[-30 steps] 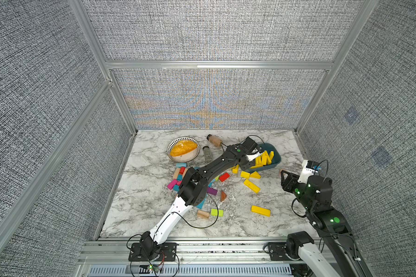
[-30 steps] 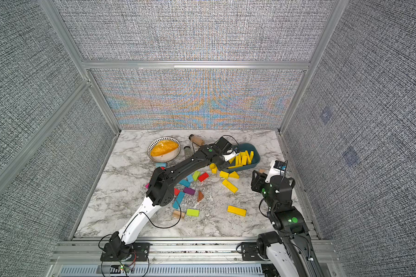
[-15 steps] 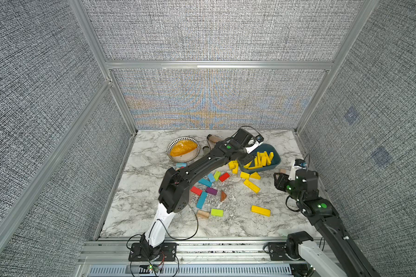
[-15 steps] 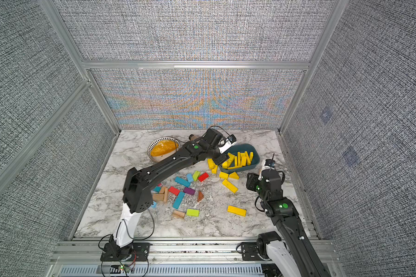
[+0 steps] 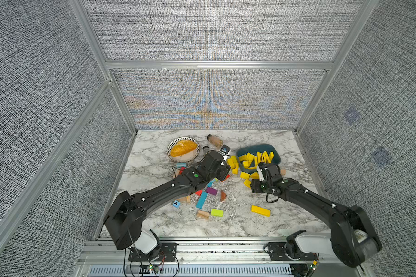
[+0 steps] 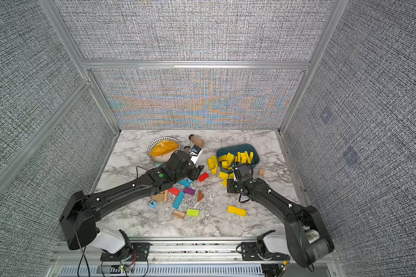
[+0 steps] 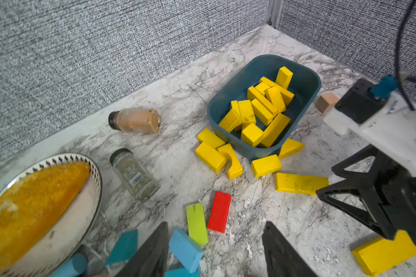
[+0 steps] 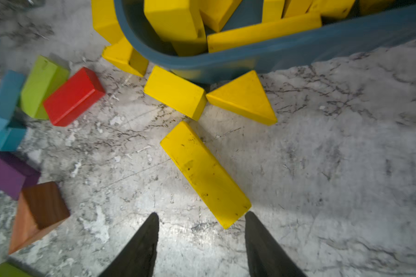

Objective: Pick out the yellow building blocks
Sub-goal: Pick up the building block from the center of the board.

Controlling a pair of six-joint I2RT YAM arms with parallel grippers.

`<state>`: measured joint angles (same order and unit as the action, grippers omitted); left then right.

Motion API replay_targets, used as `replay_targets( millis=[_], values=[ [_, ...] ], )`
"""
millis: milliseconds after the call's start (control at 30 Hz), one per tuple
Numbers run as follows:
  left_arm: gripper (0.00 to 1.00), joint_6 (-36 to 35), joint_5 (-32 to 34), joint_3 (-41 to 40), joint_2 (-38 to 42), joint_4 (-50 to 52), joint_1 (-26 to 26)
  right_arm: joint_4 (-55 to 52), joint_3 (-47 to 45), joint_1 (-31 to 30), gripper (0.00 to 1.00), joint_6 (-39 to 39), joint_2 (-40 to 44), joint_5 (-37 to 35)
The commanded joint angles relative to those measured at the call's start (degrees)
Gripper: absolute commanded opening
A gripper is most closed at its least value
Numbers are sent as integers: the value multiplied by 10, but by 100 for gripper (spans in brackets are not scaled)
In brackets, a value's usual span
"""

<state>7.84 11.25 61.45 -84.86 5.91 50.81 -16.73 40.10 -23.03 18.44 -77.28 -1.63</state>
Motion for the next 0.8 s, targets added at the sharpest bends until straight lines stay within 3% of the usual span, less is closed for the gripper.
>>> replay_targets(
  millis=[0,200,400,767],
  values=[
    [64,69,27,-51,33,-37,-1,29,13,-2,61,-34,-35,-32],
    [64,116,38,-128,78,-56,-1,32,51,-2,62,-82,-115,-36],
    [64,125,52,-149,94,-58,-1,24,86,-2,59,-111,-167,-23],
    [64,120,69,-153,104,-53,-1,0,91,-6,29,-124,-162,-4]
  ],
)
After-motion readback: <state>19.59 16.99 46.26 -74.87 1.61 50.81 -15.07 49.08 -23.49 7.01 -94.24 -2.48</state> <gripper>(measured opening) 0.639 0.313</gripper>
